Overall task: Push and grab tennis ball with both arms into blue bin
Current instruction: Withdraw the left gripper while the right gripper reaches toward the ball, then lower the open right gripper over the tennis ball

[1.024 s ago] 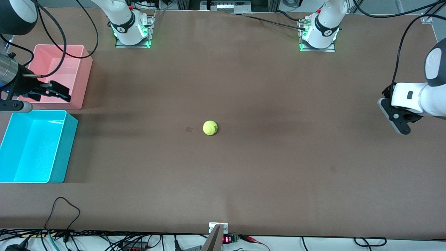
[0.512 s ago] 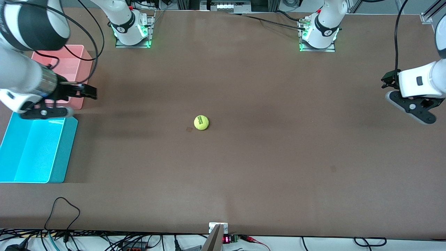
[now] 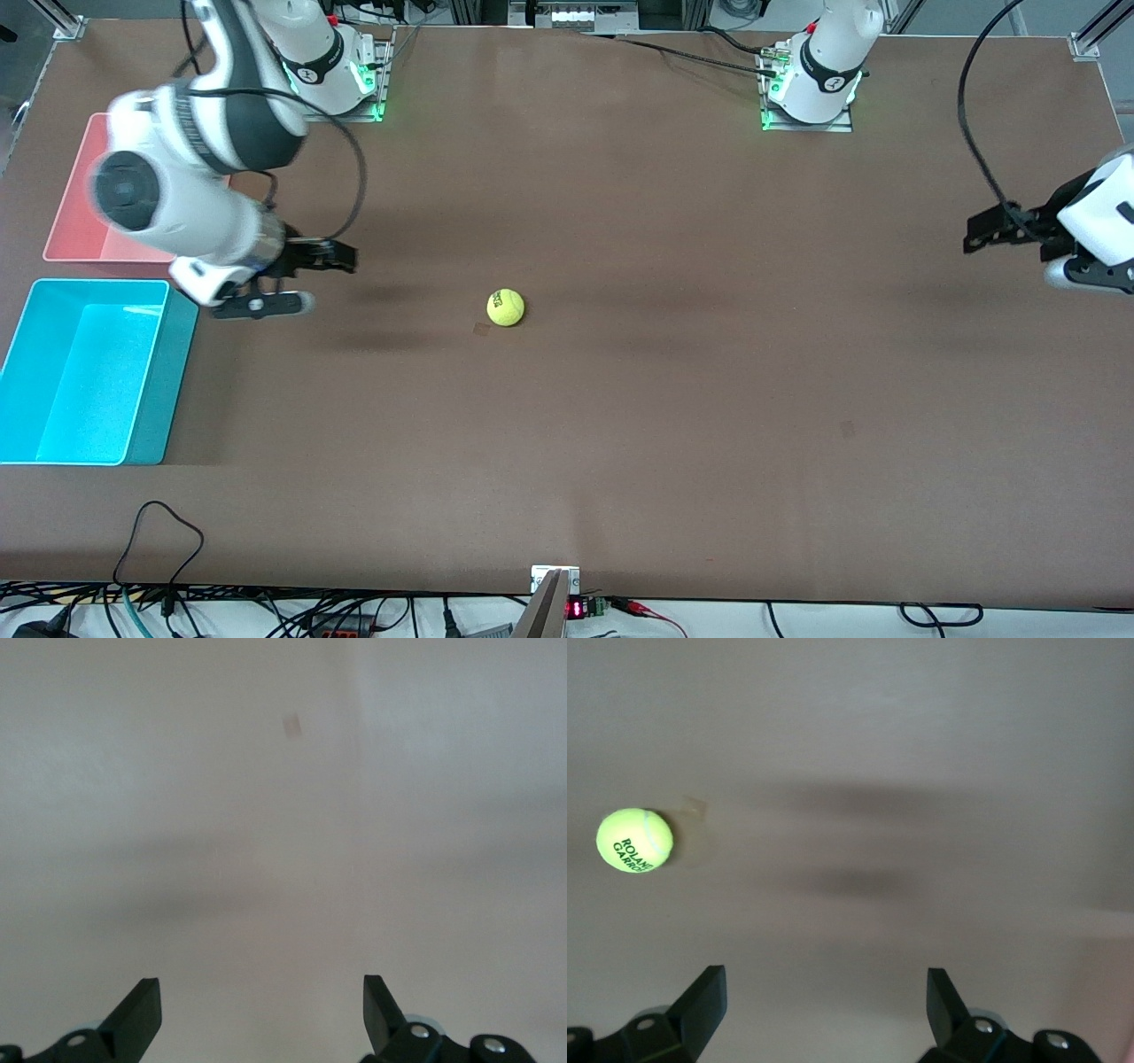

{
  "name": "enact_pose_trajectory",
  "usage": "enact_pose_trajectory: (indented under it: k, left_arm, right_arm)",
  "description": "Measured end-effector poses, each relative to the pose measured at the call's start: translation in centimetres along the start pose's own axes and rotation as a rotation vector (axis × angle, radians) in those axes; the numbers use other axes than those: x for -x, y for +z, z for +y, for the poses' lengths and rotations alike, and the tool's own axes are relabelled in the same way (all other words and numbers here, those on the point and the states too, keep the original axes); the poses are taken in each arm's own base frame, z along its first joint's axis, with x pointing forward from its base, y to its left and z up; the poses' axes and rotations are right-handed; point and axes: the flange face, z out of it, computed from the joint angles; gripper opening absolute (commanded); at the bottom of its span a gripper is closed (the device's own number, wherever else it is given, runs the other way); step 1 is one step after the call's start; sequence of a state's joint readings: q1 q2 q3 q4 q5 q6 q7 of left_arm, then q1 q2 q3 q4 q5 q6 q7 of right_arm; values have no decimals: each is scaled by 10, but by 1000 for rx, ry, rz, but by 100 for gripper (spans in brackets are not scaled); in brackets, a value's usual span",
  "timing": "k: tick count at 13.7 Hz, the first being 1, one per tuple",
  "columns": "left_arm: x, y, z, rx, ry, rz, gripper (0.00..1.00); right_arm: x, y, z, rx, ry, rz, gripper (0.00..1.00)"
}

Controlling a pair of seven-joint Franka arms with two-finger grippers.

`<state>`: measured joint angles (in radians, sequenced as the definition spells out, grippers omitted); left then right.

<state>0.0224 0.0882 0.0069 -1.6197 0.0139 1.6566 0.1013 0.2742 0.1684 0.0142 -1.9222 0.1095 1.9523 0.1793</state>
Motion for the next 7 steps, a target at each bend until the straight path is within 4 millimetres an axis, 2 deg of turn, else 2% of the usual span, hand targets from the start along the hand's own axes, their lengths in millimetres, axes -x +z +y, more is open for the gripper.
enact_pose_trajectory:
  k: [2, 4, 7]
  left_arm:
    - [6, 0, 12, -6, -1, 61, 100]
    - [18, -13, 20, -7, 4, 80, 100]
    - [26, -17, 19, -5, -7, 66, 100]
  right_arm:
    - [22, 33, -31, -4, 25, 39, 100]
    - [45, 59, -70, -17, 46, 82, 100]
    - [69, 87, -121, -38, 81, 109, 100]
